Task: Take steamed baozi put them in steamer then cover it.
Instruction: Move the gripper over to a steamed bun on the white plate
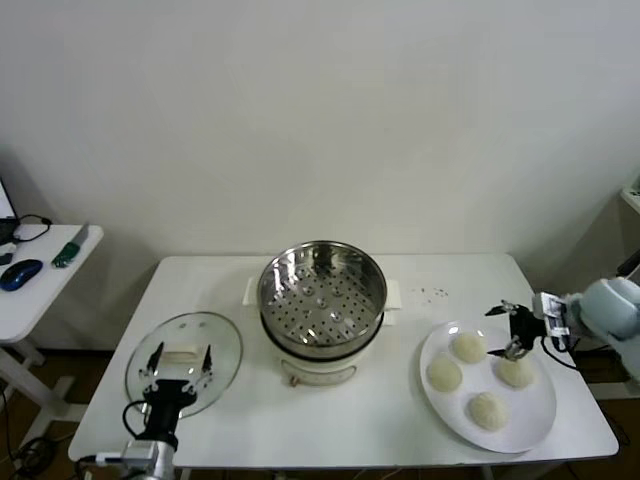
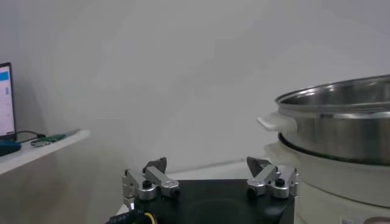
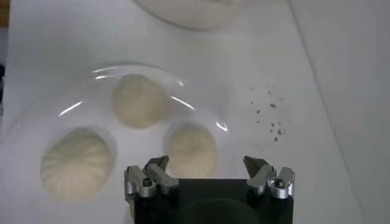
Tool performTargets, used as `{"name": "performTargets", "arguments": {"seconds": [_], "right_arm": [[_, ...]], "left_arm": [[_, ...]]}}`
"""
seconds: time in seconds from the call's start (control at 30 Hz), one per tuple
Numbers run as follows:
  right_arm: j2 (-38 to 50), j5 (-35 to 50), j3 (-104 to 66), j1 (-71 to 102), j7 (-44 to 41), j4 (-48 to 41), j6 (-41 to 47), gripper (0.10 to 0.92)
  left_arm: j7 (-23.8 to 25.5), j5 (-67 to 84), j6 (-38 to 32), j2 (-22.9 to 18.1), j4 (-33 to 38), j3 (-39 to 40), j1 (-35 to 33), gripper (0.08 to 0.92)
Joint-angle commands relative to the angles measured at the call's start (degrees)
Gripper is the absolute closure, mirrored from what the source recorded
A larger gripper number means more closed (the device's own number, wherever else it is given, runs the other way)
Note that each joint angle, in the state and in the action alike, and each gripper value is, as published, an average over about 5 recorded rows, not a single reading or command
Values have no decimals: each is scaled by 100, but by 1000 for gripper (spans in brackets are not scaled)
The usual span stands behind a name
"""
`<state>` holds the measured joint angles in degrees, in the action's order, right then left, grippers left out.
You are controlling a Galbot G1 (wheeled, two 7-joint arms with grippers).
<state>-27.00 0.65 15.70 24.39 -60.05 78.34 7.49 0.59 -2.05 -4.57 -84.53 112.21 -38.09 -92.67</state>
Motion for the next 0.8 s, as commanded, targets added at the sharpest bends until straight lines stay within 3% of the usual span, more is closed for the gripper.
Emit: {"name": "performTargets", "arguments": {"seconds": [0.03, 0.8], "right_arm": [[-328, 208, 3911, -3334, -696, -977, 73, 203], [-1361, 88, 4338, -3080, -565, -1855, 110, 203]], "left_arm": [[-15, -1, 49, 28, -25, -11, 51, 177], [-24, -3, 119, 55, -93, -32, 100, 177]]}}
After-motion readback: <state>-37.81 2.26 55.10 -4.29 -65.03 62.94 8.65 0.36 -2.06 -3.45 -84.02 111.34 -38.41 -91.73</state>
